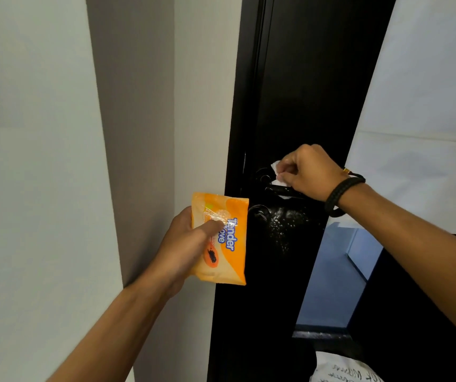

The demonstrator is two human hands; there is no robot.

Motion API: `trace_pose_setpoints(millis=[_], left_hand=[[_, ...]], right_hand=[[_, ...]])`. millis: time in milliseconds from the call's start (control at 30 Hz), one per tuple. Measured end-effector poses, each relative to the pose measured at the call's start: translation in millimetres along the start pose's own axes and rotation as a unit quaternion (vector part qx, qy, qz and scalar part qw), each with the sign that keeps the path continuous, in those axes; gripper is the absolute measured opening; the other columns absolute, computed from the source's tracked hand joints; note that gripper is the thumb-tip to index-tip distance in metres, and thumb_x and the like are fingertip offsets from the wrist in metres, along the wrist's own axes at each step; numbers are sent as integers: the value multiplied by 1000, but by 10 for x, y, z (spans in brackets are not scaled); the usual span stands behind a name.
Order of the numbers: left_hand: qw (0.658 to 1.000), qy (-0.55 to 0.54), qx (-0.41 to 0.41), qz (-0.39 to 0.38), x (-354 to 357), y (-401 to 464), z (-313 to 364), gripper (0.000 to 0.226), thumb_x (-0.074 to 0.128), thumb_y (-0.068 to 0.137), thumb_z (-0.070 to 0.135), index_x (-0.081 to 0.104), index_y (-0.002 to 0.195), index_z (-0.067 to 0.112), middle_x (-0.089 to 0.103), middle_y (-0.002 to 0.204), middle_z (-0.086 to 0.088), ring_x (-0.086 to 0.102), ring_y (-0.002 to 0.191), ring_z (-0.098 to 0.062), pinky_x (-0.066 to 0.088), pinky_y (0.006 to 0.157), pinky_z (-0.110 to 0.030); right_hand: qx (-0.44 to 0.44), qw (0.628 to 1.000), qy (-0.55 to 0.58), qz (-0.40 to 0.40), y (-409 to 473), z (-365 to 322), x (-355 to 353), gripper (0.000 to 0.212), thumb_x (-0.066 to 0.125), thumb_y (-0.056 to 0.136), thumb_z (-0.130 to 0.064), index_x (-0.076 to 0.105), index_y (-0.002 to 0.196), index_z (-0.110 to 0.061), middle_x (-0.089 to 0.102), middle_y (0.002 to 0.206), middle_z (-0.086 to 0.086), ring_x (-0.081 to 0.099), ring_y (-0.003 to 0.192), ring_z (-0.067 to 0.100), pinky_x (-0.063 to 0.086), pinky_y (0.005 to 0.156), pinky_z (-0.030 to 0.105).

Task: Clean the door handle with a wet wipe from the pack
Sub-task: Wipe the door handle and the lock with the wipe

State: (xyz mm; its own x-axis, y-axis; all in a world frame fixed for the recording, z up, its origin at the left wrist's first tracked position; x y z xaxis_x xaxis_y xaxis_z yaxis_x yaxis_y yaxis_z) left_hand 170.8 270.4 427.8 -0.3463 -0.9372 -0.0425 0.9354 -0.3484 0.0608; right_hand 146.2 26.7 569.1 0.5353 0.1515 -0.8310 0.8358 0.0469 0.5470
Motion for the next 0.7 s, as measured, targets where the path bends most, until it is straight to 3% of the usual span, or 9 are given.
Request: trace_pose_setpoints(millis=[100, 167, 267, 433, 533, 700], left_hand=[[1000, -5, -1, 9, -11, 3, 0, 19, 68, 97, 26, 69, 117, 26, 83, 105, -1, 80, 94, -28, 63, 92, -57], [1000, -9, -2, 13, -20, 8, 2, 20, 68, 97, 25, 69, 118, 25, 83, 105, -3, 81, 93, -28, 63, 91, -57], [1000, -5, 0, 9, -19, 13, 10, 22, 68, 97, 25, 69, 119, 25, 83, 106, -3, 81, 93, -28, 64, 90, -57], [1000, -5, -2, 9, -24, 14, -4, 22, 68, 98, 26, 69, 119, 25, 83, 108, -3, 81, 93, -29, 64, 89, -56], [1000, 0, -1, 7, -31, 11, -20, 21, 68, 98, 26, 69, 119, 25, 83, 107, -4, 80, 93, -29, 64, 88, -56], [1000, 6, -6, 3, -27, 17, -44, 24, 69, 97, 29, 68, 121, 26, 83, 108, -3, 81, 93, -29, 64, 89, -58]], right_hand=[[24, 999, -9, -34, -22, 32, -46, 9, 74, 92, -8, 80, 98, -11, 76, 96, -1, 70, 88, 8, 54, 84, 19], [47, 997, 26, 57, -81, 54, -285, 15, 72, 94, -10, 79, 107, -13, 75, 97, -1, 68, 88, 9, 52, 84, 18], [86, 961, 108, 240, -416, 64, -582, 24, 70, 96, -16, 75, 119, -20, 72, 95, -5, 68, 83, 6, 56, 81, 21], [110, 909, 181, 360, -1100, -92, -173, 18, 67, 99, -15, 75, 115, -14, 71, 94, -2, 65, 75, 2, 51, 69, 10], [113, 902, 159, 386, -1390, -175, 279, 12, 67, 98, -8, 74, 106, -7, 67, 90, 2, 61, 71, 1, 47, 63, 9], [204, 883, 221, 360, -1348, 106, 1048, 14, 67, 98, -9, 74, 109, -14, 68, 92, 0, 64, 74, 5, 55, 62, 19]])
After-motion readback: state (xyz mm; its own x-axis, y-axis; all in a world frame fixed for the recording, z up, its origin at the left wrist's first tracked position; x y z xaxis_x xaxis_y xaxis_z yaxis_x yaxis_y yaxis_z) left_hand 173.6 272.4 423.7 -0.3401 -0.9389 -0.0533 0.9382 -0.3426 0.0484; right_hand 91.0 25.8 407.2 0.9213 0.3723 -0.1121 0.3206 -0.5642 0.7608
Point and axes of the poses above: each hand's wrist, its own y-axis towards the middle knuckle, its own x-axis out of the palm, z = x × y, the point moved 7 cm from there along y, towards the middle knuckle
